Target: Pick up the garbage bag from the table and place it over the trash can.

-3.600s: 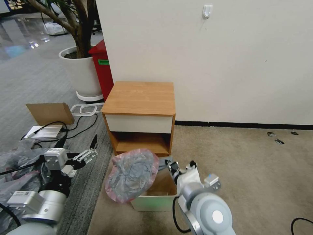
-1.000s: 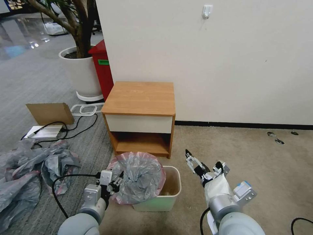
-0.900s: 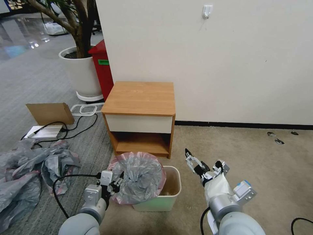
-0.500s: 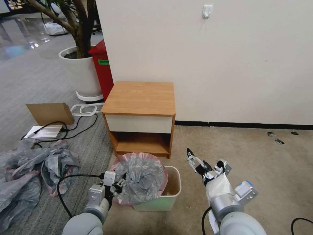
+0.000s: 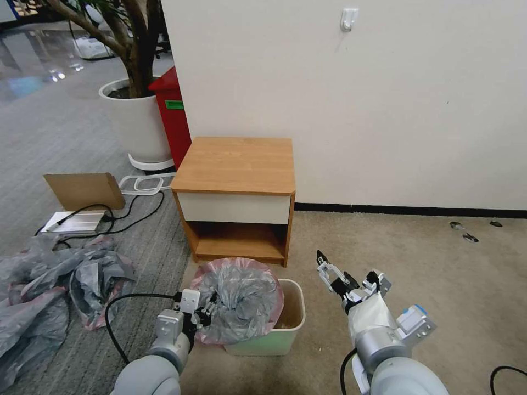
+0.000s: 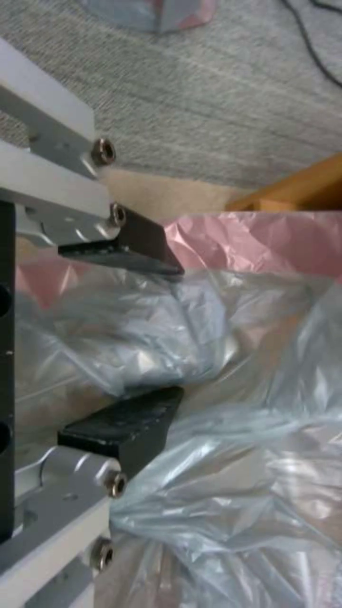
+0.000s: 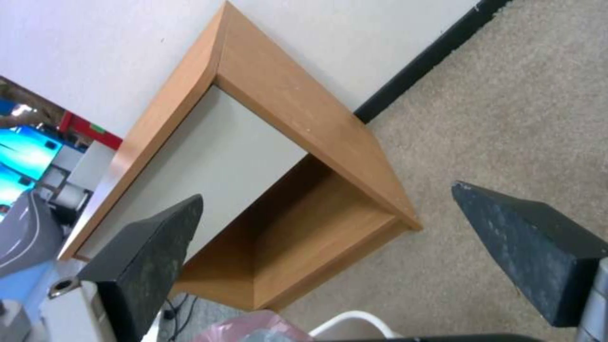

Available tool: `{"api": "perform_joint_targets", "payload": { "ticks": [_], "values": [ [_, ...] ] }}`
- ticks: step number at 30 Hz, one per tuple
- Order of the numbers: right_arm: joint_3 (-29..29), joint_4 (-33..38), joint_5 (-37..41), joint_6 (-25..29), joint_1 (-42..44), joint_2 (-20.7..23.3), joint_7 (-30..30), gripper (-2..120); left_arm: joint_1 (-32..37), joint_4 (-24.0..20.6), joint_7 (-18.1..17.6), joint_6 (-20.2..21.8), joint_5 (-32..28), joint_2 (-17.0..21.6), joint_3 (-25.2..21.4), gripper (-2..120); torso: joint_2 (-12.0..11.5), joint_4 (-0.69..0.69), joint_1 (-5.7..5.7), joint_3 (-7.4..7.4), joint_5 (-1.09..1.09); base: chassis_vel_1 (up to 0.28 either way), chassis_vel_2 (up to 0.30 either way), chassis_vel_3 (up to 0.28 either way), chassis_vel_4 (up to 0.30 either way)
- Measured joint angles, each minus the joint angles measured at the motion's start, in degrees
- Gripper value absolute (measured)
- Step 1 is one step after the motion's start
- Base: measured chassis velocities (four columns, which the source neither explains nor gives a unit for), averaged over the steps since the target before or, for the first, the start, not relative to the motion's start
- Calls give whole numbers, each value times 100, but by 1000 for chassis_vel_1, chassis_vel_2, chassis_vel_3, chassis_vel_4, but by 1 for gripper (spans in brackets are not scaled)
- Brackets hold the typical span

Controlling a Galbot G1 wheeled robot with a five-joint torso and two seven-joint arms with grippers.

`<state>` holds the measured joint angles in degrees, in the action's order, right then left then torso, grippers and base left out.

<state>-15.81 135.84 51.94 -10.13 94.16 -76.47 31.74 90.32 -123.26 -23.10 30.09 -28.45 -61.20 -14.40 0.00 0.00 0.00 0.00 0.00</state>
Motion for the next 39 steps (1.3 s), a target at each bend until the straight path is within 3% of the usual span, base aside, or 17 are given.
{"api": "perform_joint_targets", "payload": {
  "ticks": [5,14,26,34,39],
  "values": [
    [-49,11,-13,3,30,-7,2,100,-81,54,-145,69,-147,-56,89,41,0,0,0,0,0,0,0,0,0],
    [-36,6,-218,-56,17,59,-105,100,-136,100,-187,14,-172,-117,135,11,0,0,0,0,-1,0,0,0,0],
    [470,-162,-1577,-1079,71,520,-1601,100,-94,-75,170,-835,-38,-14,-3,9,0,0,0,0,0,0,0,0,0],
    [797,-303,-1548,-1227,-213,433,-1637,100,-30,-298,504,-1128,224,100,-173,9,0,0,0,0,0,0,0,0,0],
    [812,-494,-1121,-1272,-486,221,-1380,99,13,-432,690,-1289,413,156,-252,9,0,0,0,0,0,0,0,0,0]
  ]
}}
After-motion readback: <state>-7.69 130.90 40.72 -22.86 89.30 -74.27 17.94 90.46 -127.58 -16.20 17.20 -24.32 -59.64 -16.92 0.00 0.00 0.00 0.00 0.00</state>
